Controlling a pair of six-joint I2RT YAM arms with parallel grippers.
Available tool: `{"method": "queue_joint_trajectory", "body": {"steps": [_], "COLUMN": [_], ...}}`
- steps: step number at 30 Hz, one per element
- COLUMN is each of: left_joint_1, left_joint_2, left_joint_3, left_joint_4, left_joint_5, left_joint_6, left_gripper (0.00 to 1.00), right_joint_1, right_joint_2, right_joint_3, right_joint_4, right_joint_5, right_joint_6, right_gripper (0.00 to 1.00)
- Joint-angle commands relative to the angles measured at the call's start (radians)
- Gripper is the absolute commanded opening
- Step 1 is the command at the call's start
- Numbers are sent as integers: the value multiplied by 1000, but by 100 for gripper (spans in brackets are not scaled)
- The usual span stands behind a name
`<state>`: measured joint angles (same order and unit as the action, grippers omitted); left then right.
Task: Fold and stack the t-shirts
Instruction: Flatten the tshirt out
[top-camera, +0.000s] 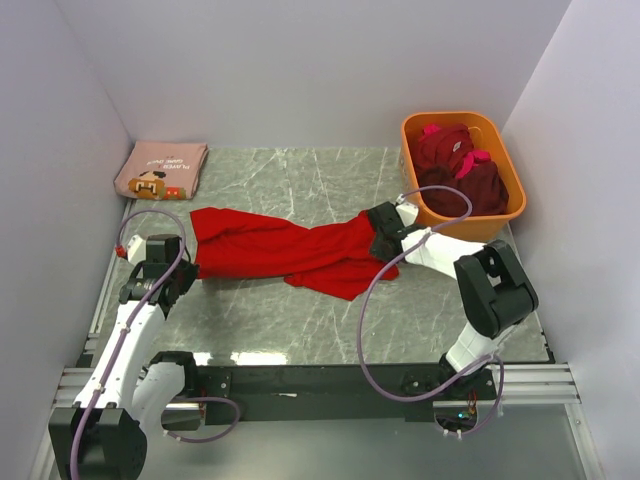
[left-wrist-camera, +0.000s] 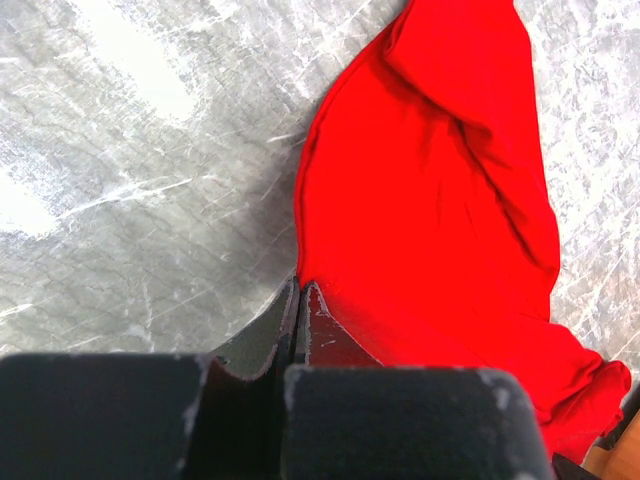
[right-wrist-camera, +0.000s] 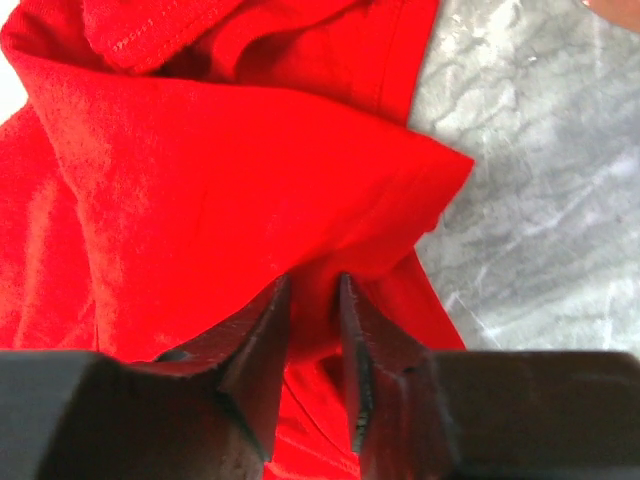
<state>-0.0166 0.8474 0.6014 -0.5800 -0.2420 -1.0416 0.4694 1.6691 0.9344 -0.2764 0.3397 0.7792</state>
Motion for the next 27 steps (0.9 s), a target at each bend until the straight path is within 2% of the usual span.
{"method": "queue_joint_trajectory", "body": {"steps": [1, 5, 6, 12, 20, 27], "left_joint_1": [3, 3, 3, 1, 3, 3], "left_joint_2": [-13, -18, -19, -25, -54, -145], "left_joint_3": [0, 1, 4, 12, 70, 273], "left_joint_4": [26, 22, 22, 23, 78, 80], "left_joint_5": [-23, -29, -33, -29, 0, -62], "left_joint_6": [-1, -3, -2, 0, -11, -23], "left_gripper": [1, 1, 1, 1, 1, 1], "right_joint_1": [-11, -12, -12, -14, -12, -6], "right_joint_2": [20, 12, 8, -45, -225, -458], "right_joint_3": [10, 7, 7, 7, 47, 162], "right_joint_4": [63, 95, 101, 123, 77, 43], "right_joint_5": [33, 32, 32, 32, 100, 150], "right_joint_6": [2, -24, -29, -87, -172, -276], "right_gripper": [32, 4, 0, 0, 0, 0]}}
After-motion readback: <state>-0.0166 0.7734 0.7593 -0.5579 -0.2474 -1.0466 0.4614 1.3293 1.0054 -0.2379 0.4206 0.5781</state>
